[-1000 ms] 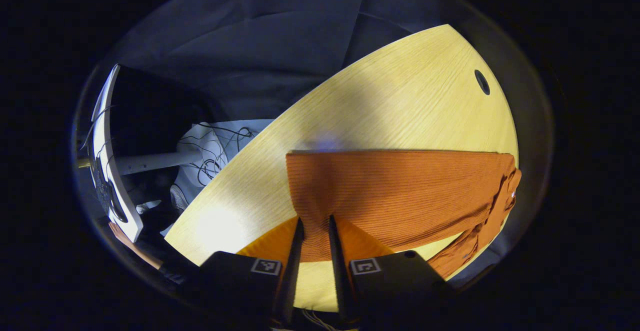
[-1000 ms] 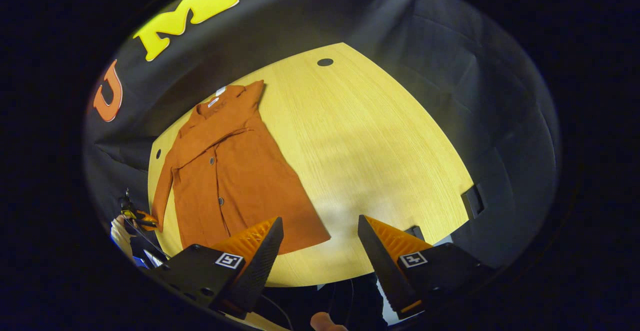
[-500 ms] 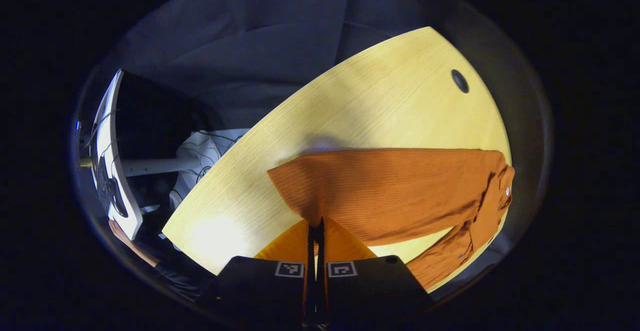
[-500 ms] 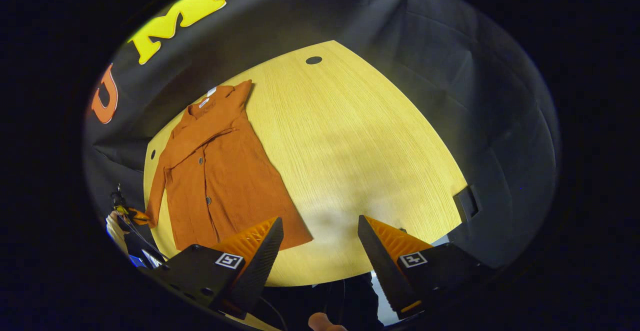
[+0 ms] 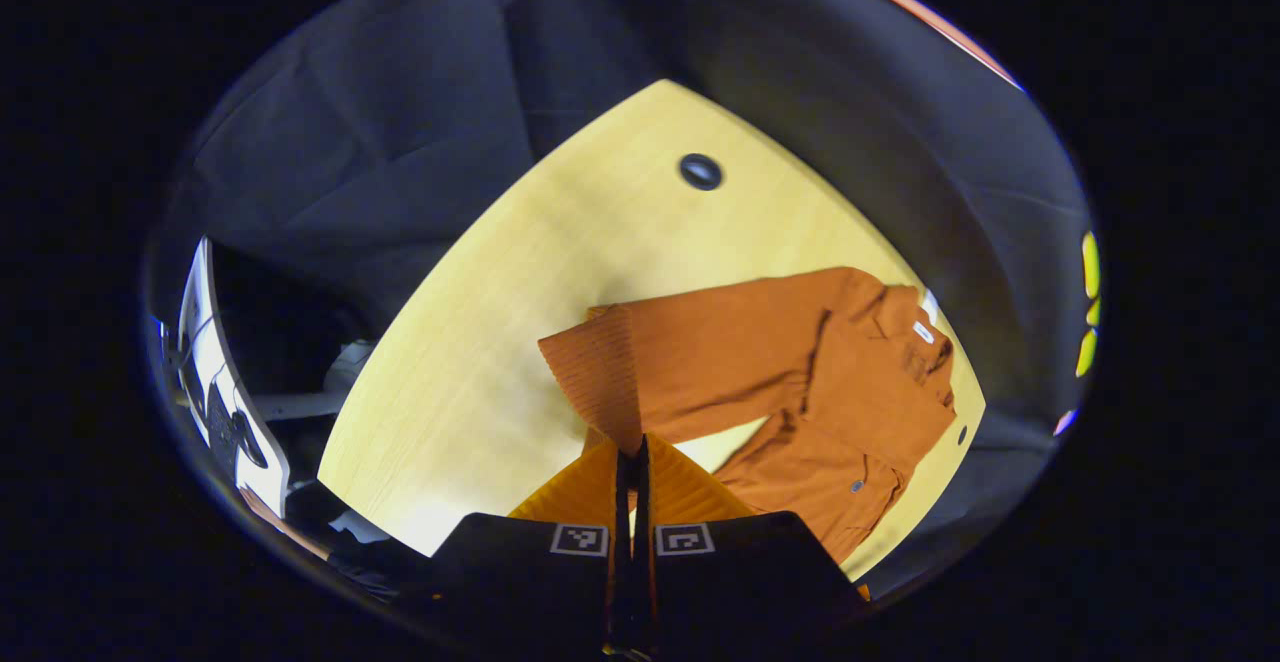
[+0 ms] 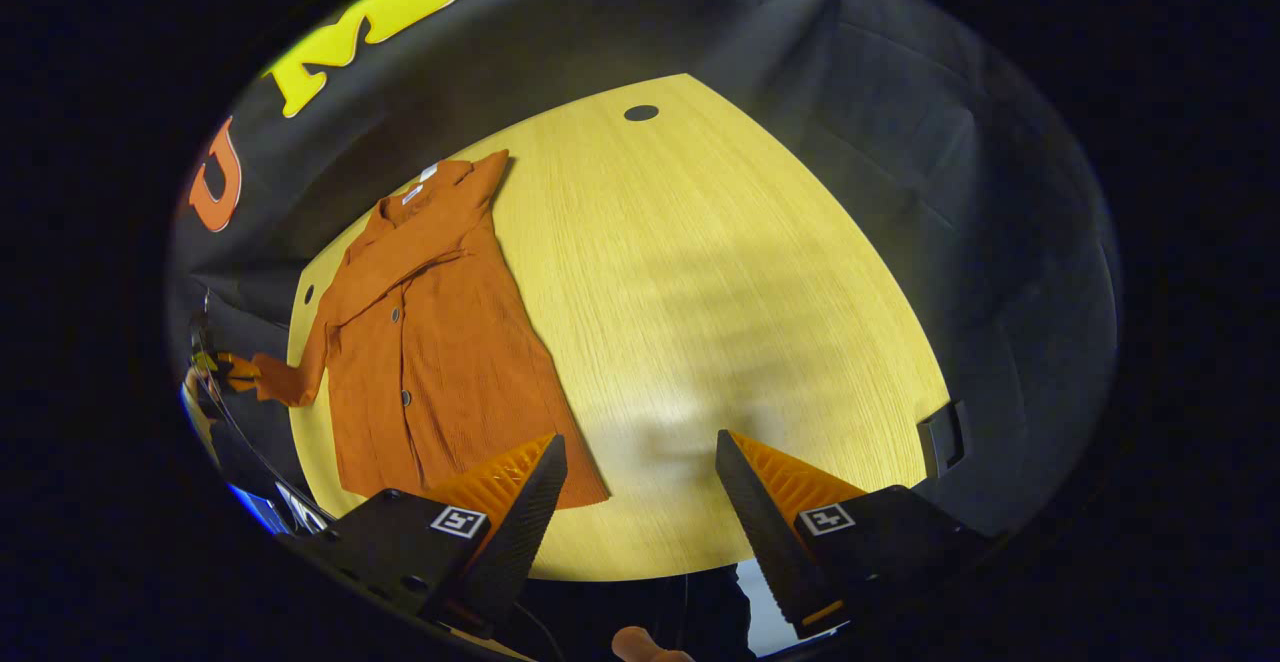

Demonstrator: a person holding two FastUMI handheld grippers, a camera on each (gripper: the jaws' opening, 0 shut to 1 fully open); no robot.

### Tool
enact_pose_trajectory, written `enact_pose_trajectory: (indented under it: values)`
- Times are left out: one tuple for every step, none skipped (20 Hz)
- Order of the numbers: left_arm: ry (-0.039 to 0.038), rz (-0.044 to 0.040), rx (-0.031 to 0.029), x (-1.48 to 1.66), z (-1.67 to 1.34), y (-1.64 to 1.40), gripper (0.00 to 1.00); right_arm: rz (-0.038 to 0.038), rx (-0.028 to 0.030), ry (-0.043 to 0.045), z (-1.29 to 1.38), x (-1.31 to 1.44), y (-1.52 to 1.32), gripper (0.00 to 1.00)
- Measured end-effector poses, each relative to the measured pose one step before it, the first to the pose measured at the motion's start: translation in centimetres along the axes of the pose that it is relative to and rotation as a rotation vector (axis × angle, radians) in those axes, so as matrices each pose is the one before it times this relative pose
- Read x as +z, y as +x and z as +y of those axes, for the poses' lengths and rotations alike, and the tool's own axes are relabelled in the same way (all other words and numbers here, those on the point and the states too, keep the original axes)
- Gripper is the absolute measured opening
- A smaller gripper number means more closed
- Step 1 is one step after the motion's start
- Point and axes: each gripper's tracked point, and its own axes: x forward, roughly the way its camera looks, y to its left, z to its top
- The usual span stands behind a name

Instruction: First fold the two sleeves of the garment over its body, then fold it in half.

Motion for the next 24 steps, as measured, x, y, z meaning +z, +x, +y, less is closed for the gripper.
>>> enact_pose_trajectory:
  values:
    - [0.03288,-0.00865,-0.0192,0.083,-2.278,-0.184,0.04,0.00185,0.01305,-0.00495,0.137,0.077,0.231,0.96]
    - [0.02953,-0.00024,0.00103,-0.051,-2.178,0.129,0.04,0.0028,0.01628,-0.00097,0.168,0.045,0.241,0.97]
    - [0.03226,-0.00108,0.00967,-0.115,-1.939,0.091,0.03,0.00804,0.01027,0.00002,-0.171,-0.078,0.273,0.97]
    - [0.03766,-0.00449,0.0062,0.012,-1.925,0.086,0.04,0.00628,0.00246,0.00393,-0.391,-0.006,0.188,0.97]
    - [0.03658,-0.00556,-0.00135,0.042,-2.076,0.061,0.03,0.00356,0.00049,0.00592,-0.526,0.037,0.215,0.98]
    - [0.02884,-0.00426,-0.01026,0.252,-1.852,-0.245,0.04,0.00316,-0.00039,0.00801,-0.555,0.042,0.085,0.97]
    - [0.02321,0.00231,-0.01066,-0.171,-2.45,0.24,0.03,0.0016,0.00053,0.00893,-0.577,0.169,0.048,0.98]
    - [0.01901,0.00922,-0.00596,-0.454,-2.46,0.722,0.03,0.00074,-0.00165,0.00929,-0.709,0.132,0.035,0.98]
    - [0.02044,0.00782,-0.00547,-0.38,-2.18,0.476,0.03,0.00131,-0.00606,0.00977,-0.846,0.02,0.023,0.98]
    - [0.02639,0.00786,-0.00892,-0.16,-1.951,0.687,0.03,0.0014,-0.00512,0.01066,-0.829,0.058,-0.003,0.97]
    - [0.02668,0.0074,-0.00858,-0.244,-1.976,0.437,0.03,-0.00066,-0.00123,0.01295,-0.695,0.108,-0.001,0.97]
    - [0.02221,0.00444,-0.00716,-0.238,-2.013,0.844,0.03,-0.00088,0.00097,0.01339,-0.644,-0.048,-0.026,0.97]
    - [0.01375,0.0058,0.00112,-0.177,-1.599,0.795,0.03,-0.00565,0.01217,0.01039,-0.57,0.096,-0.048,0.97]
    - [0.00123,0.00409,0.00331,-0.075,-1.638,1.148,0.03,-0.00327,0.00398,0.00524,-0.666,-0.028,-0.081,0.97]
    - [-0.00569,0.00345,-0.00184,-0.069,-1.766,0.934,0.03,0.00217,-0.00771,-0.00267,-0.907,-0.159,-0.026,0.98]
    - [0.00391,0.00776,-0.00665,-0.378,-1.863,0.915,0.03,-0.00133,-0.00947,-0.00781,-0.959,-0.09,-0.14,0.95]
    - [0.02051,0.01129,-0.00841,-0.491,-2.036,0.898,0.03,-0.00442,-0.01337,-0.00665,-0.671,-0.111,-0.107,0.95]
    - [0.03441,0.0099,-0.00383,-0.53,-1.939,0.868,0.03,-0.00733,-0.00407,-0.00335,-0.811,-0.078,-0.123,0.95]
    - [0.03324,0.01115,-0.00594,-0.552,-2.002,0.998,0.04,-0.01323,0.01162,0.0161,-0.292,0.173,-0.054,0.95]
    - [0.02994,0.02238,-0.00849,-0.736,-2.004,0.978,0.03,-0.00215,0.01146,0.01622,-0.317,-0.03,0.14,0.98]
    - [0.0211,0.01819,-0.00552,-0.629,-1.877,0.91,0.04,0.0102,0.00144,0.01939,-0.721,-0.238,0.087,0.96]
    - [0.01361,0.01394,-0.00863,-0.452,-1.808,0.846,0.04,0.01007,-0.00192,0.02172,-0.793,-0.252,-0.016,0.98]
    - [0.01021,0.01184,-0.00479,-0.382,-1.56,0.859,0.04,-0.00001,-0.00344,0.01689,-0.65,0.125,-0.224,0.99]
    - [0.01431,0.01118,0.00606,-0.301,-1.227,0.759,0.04,-0.01338,-0.00467,0.00694,-0.57,0.276,-0.131,0.98]
